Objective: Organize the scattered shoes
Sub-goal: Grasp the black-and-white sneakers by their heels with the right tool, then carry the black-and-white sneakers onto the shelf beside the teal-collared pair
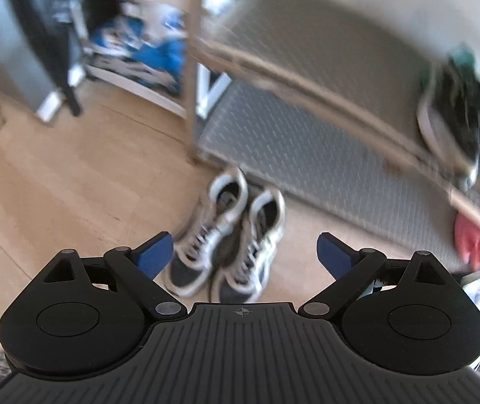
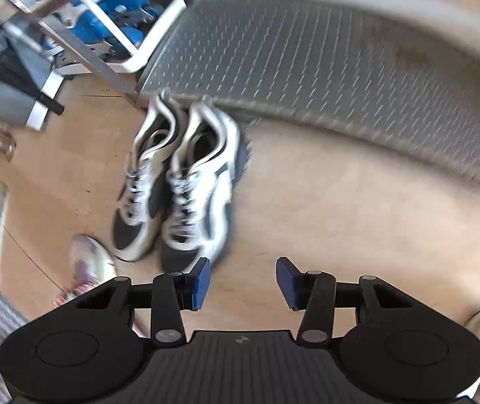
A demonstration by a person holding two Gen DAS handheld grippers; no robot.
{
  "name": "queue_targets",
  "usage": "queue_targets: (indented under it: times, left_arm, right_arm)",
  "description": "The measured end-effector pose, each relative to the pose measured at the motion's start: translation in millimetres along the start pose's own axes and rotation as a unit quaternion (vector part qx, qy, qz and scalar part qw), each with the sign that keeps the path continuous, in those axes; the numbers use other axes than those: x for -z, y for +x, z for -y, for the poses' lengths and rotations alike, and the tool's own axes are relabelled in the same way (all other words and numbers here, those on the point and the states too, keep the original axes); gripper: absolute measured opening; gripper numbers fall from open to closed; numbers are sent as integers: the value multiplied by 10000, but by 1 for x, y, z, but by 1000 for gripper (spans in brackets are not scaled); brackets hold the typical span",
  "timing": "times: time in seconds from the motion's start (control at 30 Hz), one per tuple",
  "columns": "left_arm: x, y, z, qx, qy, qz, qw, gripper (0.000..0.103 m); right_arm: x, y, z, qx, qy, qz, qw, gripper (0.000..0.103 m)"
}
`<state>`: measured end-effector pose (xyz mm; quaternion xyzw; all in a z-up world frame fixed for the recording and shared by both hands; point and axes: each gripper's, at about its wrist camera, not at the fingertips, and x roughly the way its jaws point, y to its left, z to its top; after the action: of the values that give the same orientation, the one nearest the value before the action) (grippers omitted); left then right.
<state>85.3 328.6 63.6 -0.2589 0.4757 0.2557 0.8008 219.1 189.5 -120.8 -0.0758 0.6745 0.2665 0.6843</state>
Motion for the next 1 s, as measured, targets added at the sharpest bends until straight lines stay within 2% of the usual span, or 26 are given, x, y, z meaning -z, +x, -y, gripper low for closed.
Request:
queue_targets:
  times: [0.07, 0.13, 0.27, 0.4, 0.47, 0.57, 0.67, 0.7, 0.77, 0.87, 1.0]
  left_arm:
    - [-4, -11, -17, -161, -275, 239, 9992, 96]
    - [-5, -15, -28, -180, -453, 330, 9983, 96]
    - [-6, -16, -36, -228, -371, 278, 9987, 96]
    - [-8, -11, -45, -161, -431, 145, 9988, 96]
    - [-8, -10, -49, -195, -504, 143, 9984, 96]
    - [-8, -10, -54, -263, -588, 174, 9978, 96]
    - [-8, -6, -55, -320, -590, 147, 9976, 96]
    - [-8, -5, -55, -310, -608, 115, 9976, 96]
    - [-8, -3, -55, -299, -648, 89, 9974, 96]
    - [-8, -5, -55, -366, -678, 177, 9969, 96]
    - [-5, -7, -58, -500, -772, 275, 9954, 96]
  right_arm:
    - [-7, 16, -19, -111, 105, 53, 9999, 55]
    - [-17, 28, -41, -55, -55, 304, 9995, 62]
    - [-49, 59, -68, 46, -205, 556, 9982, 63]
    - [-79, 101, -67, 280, 346, 375, 9983, 65]
    - [-86, 118, -64, 292, 680, 250, 9969, 76]
    - [-92, 148, -61, 264, 1170, 75, 9928, 77]
    - [-91, 166, -67, 435, 994, 298, 9936, 73]
    - [-89, 169, -72, 567, 753, 355, 9949, 66]
    - [-83, 169, -83, 880, 104, 463, 9950, 28]
    - [-62, 145, -91, 801, -376, 752, 9932, 22]
    - [-11, 75, -91, 200, -469, 1297, 9902, 21]
